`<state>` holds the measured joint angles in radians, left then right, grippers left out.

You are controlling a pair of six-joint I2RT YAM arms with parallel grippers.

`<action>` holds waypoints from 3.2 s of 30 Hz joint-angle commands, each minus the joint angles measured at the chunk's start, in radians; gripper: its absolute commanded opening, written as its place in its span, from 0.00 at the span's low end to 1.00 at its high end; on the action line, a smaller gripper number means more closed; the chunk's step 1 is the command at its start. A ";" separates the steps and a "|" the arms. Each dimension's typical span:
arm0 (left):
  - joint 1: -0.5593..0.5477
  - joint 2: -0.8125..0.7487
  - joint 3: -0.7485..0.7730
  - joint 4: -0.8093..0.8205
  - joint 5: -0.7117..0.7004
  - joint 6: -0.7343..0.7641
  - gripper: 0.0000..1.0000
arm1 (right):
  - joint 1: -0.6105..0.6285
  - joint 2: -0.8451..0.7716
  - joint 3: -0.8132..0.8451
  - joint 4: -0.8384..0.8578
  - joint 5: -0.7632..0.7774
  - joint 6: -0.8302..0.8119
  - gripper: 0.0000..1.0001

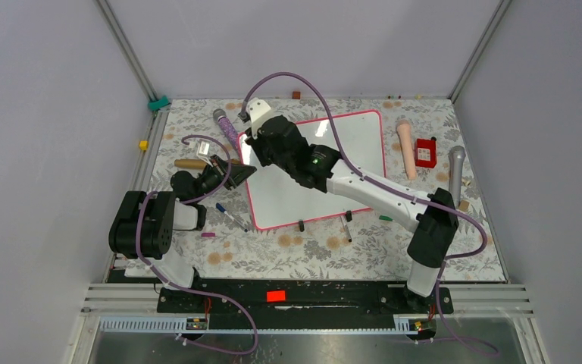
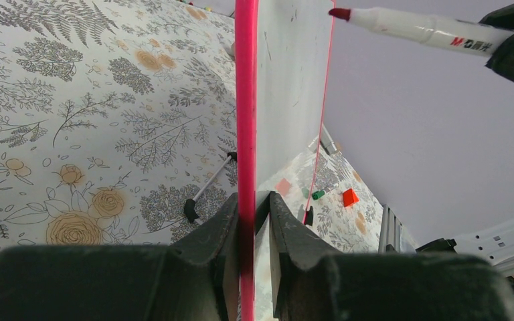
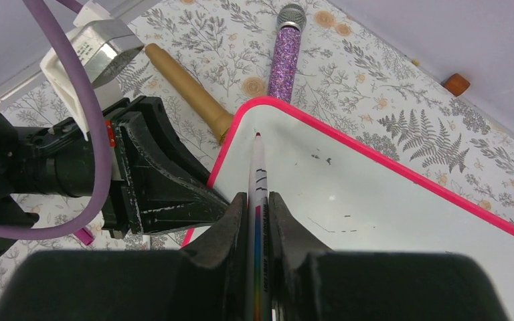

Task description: Write a sentence on the whiteboard

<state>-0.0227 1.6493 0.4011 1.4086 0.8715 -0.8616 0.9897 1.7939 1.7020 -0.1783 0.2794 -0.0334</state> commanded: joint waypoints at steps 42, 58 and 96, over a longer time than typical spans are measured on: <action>-0.025 -0.007 0.000 0.045 0.016 0.073 0.00 | 0.007 0.027 0.003 -0.019 0.067 -0.021 0.00; -0.025 -0.009 0.000 0.046 0.016 0.073 0.00 | 0.007 -0.039 -0.115 -0.020 0.061 0.012 0.00; -0.025 -0.004 0.002 0.046 0.018 0.074 0.00 | -0.005 0.029 -0.010 -0.063 0.135 -0.039 0.00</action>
<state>-0.0277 1.6493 0.4011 1.3998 0.8639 -0.8600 0.9993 1.8591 1.7390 -0.2222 0.4000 -0.0887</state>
